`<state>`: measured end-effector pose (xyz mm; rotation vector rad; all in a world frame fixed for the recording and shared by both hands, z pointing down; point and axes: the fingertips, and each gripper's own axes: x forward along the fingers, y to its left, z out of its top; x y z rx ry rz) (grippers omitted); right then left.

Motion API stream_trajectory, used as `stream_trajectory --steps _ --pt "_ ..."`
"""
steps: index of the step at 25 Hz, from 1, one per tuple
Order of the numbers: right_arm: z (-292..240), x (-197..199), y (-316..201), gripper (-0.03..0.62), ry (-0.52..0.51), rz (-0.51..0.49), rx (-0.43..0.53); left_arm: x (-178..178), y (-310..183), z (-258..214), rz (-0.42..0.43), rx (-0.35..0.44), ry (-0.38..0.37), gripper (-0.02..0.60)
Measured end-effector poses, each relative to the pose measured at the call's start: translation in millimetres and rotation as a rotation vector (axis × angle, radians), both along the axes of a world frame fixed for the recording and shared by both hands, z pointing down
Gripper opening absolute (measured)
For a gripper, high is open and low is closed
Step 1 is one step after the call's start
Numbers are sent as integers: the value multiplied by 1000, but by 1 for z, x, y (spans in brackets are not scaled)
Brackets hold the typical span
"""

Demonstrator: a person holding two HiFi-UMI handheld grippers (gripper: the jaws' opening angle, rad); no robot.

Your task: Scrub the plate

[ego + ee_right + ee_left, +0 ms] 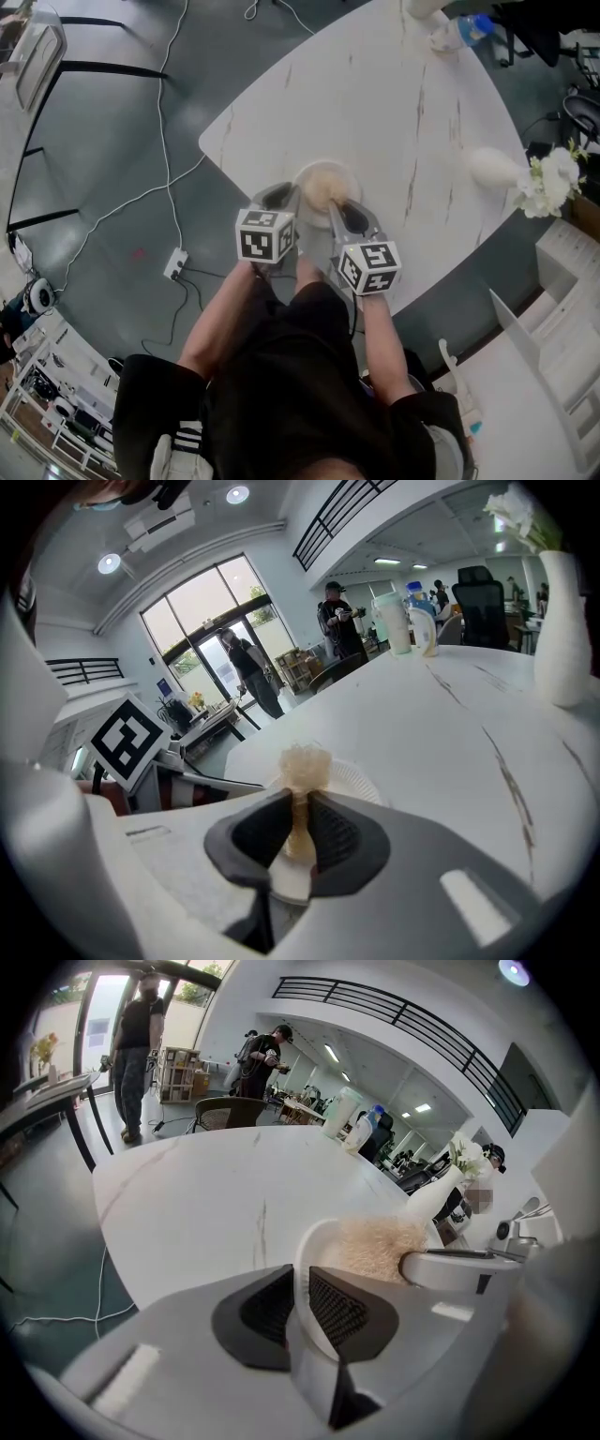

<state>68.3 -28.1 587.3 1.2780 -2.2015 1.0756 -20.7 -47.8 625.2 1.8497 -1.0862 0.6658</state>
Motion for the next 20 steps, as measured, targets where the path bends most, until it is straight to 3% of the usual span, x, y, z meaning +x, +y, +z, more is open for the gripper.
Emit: stream_trajectory --steps 20 --pt "0 53 9 52 35 99 -16 1 0 0 -2 4 -4 58"
